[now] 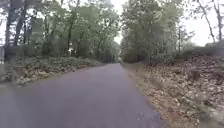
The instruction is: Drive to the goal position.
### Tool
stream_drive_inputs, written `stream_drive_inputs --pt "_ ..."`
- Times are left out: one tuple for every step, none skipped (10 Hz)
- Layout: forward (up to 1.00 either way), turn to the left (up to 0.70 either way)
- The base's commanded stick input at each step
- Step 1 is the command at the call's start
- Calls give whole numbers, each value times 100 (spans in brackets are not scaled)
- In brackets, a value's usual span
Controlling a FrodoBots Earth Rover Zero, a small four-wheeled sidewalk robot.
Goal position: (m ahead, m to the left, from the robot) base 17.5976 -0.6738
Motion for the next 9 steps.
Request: stream_drive_inputs --pt "70 0" --pt "70 0" --pt "70 0" --pt "70 0" --pt "70 0" --pt "70 0" --pt "70 0" --pt "70 0" --pt "70 0"
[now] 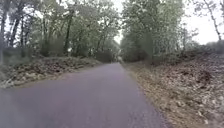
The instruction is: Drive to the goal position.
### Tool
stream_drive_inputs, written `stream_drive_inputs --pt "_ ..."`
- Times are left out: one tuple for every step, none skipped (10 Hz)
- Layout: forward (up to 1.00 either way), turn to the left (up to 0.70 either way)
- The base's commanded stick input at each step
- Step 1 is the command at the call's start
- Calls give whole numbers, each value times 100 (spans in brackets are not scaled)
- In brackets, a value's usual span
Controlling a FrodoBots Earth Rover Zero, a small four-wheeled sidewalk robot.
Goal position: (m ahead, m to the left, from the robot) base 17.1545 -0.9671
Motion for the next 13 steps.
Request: stream_drive_inputs --pt "70 0" --pt "70 0" --pt "70 0" --pt "70 0" --pt "70 0" --pt "70 0" --pt "70 0" --pt "70 0" --pt "70 0" --pt "70 0" --pt "70 0" --pt "70 0" --pt "70 0"
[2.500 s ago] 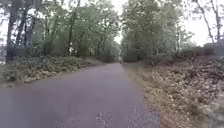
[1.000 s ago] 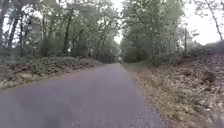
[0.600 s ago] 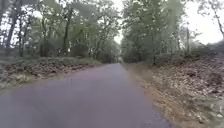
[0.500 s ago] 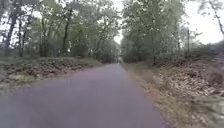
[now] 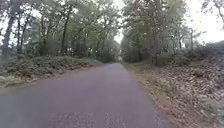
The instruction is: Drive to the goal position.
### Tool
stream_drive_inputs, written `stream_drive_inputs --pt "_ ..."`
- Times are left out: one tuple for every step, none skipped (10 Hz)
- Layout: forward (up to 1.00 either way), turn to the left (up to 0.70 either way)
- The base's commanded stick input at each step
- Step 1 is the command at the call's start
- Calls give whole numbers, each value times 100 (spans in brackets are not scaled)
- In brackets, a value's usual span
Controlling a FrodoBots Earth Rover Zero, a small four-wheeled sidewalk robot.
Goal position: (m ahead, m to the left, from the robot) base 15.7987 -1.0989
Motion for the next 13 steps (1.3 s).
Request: stream_drive_inputs --pt "70 0" --pt "70 0" --pt "70 0" --pt "70 0" --pt "70 0" --pt "70 0" --pt "70 0" --pt "70 0" --pt "70 0" --pt "70 0" --pt "70 0" --pt "70 0" --pt "70 0"
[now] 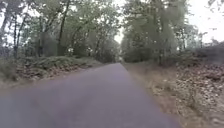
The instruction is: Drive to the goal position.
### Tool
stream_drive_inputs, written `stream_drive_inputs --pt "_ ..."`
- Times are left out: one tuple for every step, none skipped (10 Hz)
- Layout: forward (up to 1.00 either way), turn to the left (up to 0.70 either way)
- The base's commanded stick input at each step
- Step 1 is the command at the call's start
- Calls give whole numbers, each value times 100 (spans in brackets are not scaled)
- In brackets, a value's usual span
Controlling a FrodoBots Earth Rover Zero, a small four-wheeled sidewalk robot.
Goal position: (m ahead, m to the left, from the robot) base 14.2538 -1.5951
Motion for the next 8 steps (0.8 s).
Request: stream_drive_inputs --pt "70 0" --pt "70 0" --pt "70 0" --pt "70 0" --pt "70 0" --pt "70 0" --pt "70 0" --pt "70 0"
